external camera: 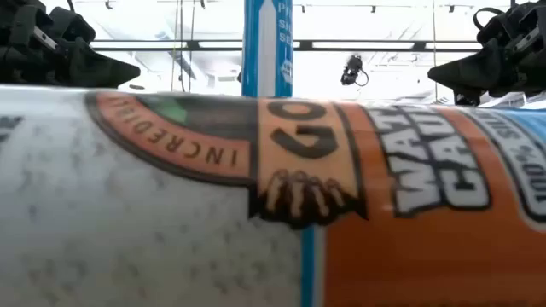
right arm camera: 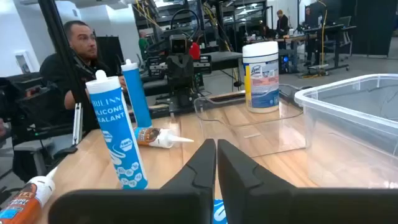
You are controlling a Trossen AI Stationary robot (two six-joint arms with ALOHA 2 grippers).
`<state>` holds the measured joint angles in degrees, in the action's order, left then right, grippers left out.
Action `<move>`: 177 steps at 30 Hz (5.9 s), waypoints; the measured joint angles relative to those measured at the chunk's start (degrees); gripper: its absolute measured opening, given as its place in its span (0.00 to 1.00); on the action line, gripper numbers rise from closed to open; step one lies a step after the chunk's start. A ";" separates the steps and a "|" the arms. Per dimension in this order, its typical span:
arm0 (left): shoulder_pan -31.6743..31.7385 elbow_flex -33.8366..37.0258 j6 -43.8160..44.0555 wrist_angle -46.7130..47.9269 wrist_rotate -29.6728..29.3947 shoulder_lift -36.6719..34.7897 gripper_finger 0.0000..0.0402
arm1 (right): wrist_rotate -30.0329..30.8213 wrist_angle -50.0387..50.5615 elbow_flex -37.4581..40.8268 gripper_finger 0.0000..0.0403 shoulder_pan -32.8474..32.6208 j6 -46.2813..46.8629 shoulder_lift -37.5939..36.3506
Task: Pick & place silicon tubes, Sealant and Lysol wipes
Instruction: Put the bottom left blue sealant into the transparent bin
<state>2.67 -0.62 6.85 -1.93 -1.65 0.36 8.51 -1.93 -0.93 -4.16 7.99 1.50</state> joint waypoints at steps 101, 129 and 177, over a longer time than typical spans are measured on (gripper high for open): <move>-8.24 -60.76 20.21 79.86 24.54 38.17 0.73 | -3.41 -14.78 -8.41 0.68 -0.07 21.59 31.82; -38.97 -84.29 31.64 91.91 4.17 67.98 0.59 | -3.39 -15.13 -8.41 0.68 -0.06 21.57 31.80; -49.65 -75.79 42.49 90.92 -2.69 68.35 0.81 | -3.45 -14.64 -8.41 0.68 -0.04 21.49 31.89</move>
<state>-46.98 -76.42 49.34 88.99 -4.34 68.71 5.06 -16.58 -9.34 -4.21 29.47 33.39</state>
